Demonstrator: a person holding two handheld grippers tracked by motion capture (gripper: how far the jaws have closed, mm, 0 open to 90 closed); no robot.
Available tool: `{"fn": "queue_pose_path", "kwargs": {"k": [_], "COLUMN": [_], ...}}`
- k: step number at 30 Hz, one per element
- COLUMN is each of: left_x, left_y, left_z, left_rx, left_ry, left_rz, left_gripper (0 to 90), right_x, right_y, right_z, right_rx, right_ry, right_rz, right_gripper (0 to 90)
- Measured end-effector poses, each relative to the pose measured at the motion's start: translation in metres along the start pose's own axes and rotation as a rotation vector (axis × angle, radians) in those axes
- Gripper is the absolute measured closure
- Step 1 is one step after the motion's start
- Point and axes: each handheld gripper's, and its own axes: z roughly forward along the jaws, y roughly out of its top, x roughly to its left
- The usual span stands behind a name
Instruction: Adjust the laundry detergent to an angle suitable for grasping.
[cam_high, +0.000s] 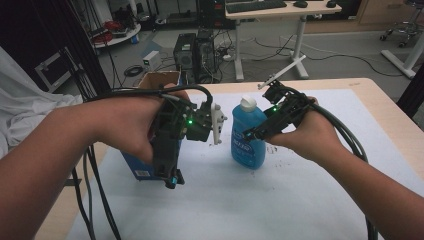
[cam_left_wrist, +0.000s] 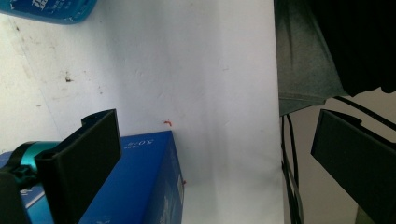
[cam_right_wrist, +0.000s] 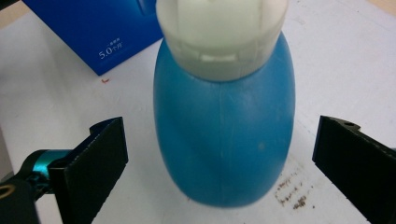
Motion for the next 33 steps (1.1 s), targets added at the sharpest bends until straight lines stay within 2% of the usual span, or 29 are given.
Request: {"fn": "queue_pose_path", "kwargs": {"k": [11, 16, 18, 24, 27, 30, 33], "left_x": [0.001, 0.001, 0.002, 0.002, 0.002, 0.002, 0.002], "left_y": [0.003, 0.003, 0.003, 0.003, 0.003, 0.003, 0.003], "left_z": [0.001, 0.002, 0.002, 0.004, 0.004, 0.004, 0.004], "left_rx": [0.002, -0.001, 0.004, 0.003, 0.005, 0.005, 0.007], "left_ry": [-0.007, -0.008, -0.010, -0.012, -0.013, -0.013, -0.015], "left_rz": [0.007, 0.003, 0.005, 0.001, 0.001, 0.001, 0.001], "left_gripper": [1.7, 1.7, 1.7, 1.7, 1.7, 1.7, 1.7], "right_x": [0.002, 0.002, 0.001, 0.001, 0.001, 0.000, 0.000], "right_y": [0.003, 0.002, 0.002, 0.001, 0.002, 0.001, 0.001], "right_z": [0.012, 0.015, 0.016, 0.019, 0.020, 0.020, 0.020], "right_rx": [-0.057, -0.056, -0.057, -0.068, -0.073, -0.080, -0.078], "right_ry": [-0.023, -0.044, -0.035, -0.049, -0.058, -0.053, -0.056], "right_rz": [0.018, 0.023, 0.025, 0.023, 0.021, 0.018, 0.015], "right_gripper": [2.3, 2.6, 4.1, 4.7, 6.1, 13.7, 13.7]}}
